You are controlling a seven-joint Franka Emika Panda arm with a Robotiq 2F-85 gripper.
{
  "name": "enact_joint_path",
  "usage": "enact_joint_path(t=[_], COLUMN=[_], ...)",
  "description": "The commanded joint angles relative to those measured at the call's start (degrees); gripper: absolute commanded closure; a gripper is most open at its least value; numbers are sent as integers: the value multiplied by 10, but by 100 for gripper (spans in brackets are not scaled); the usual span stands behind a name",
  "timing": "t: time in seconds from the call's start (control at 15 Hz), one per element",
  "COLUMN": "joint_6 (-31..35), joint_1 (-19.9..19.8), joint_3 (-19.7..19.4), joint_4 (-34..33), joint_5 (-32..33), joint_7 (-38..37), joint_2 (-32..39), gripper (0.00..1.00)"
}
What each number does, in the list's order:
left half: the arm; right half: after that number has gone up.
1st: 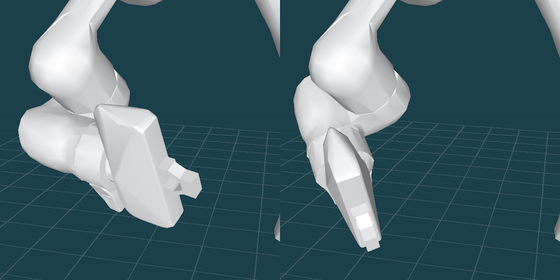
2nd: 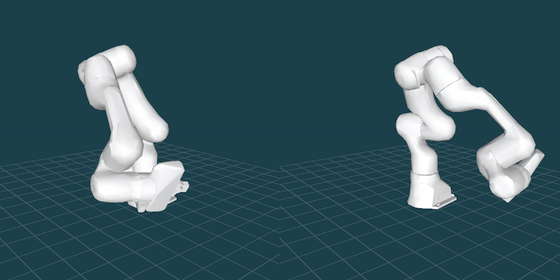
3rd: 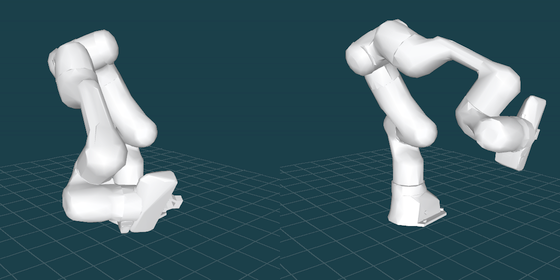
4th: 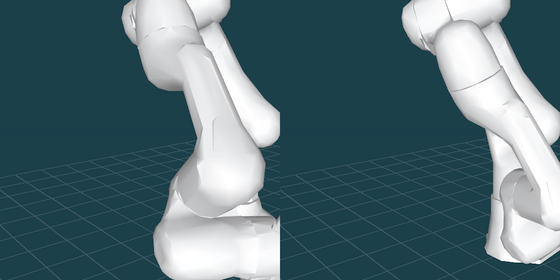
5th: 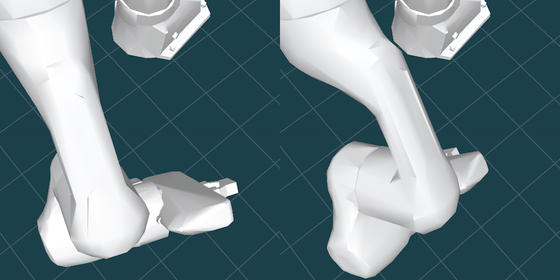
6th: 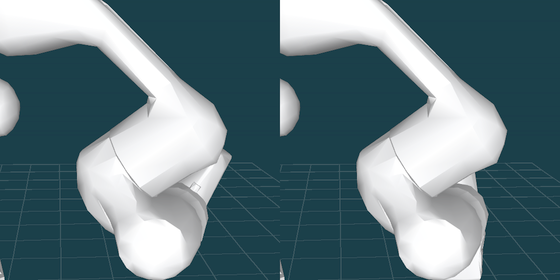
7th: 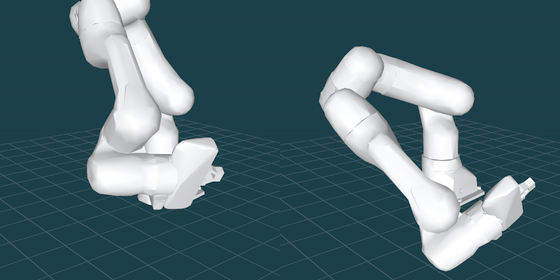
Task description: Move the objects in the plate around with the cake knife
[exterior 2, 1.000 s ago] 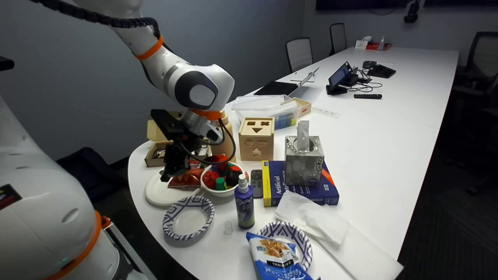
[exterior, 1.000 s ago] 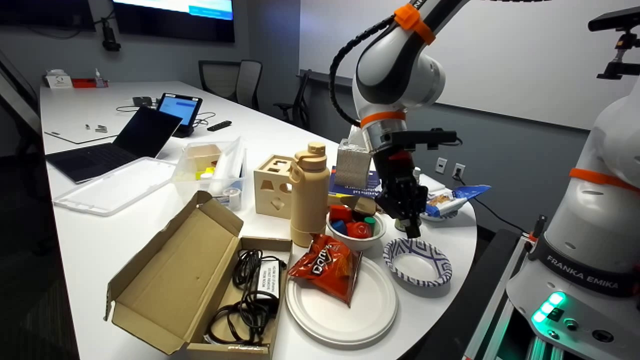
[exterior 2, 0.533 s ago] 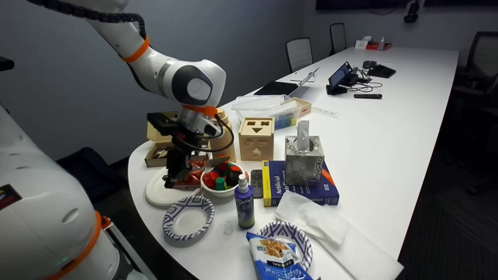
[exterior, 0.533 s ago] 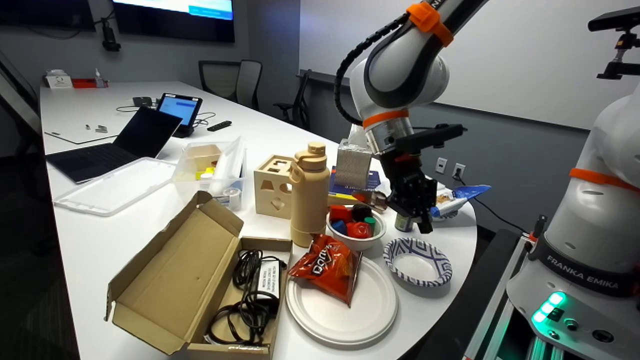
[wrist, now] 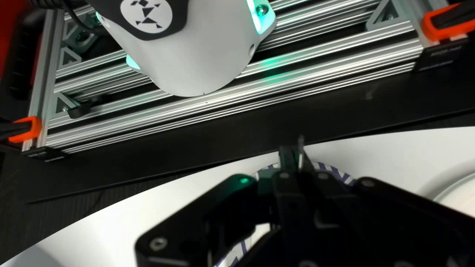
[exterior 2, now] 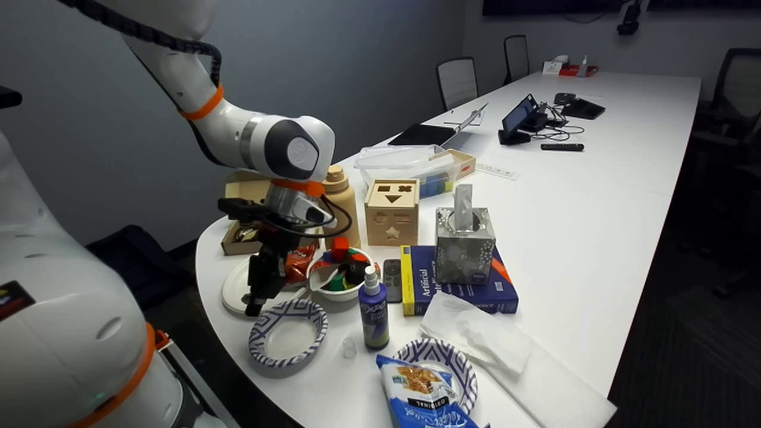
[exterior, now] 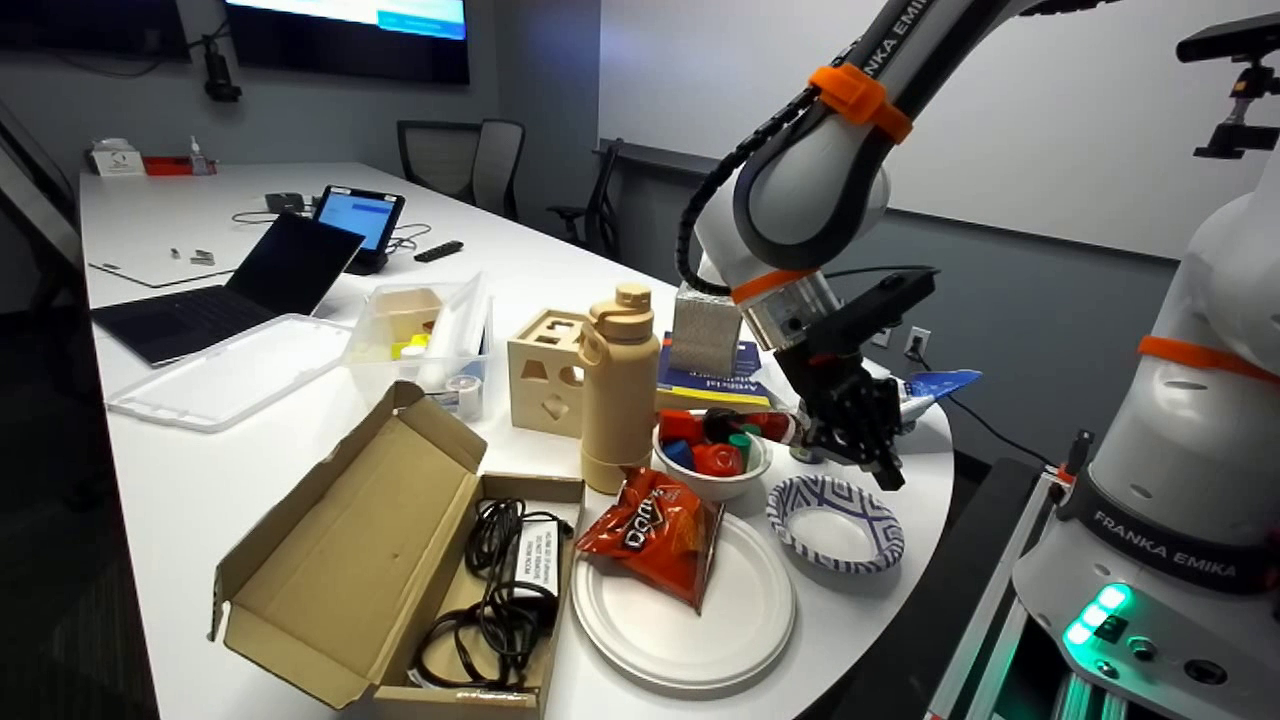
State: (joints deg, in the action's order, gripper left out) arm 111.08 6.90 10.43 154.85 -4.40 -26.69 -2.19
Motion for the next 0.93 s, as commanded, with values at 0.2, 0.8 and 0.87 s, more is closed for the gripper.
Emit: enact_joint_path(t=[0.2,0.8,0.87], joint_6=[-4,33,34], joint_1=[13,8,7], joint_3=[-4,-7,-8], joint_4=[-13,-20,-23], joint_5=[15,-91,-106], joint_7=[0,111,124], joint_2=[59,37,35], gripper=[99,99,99])
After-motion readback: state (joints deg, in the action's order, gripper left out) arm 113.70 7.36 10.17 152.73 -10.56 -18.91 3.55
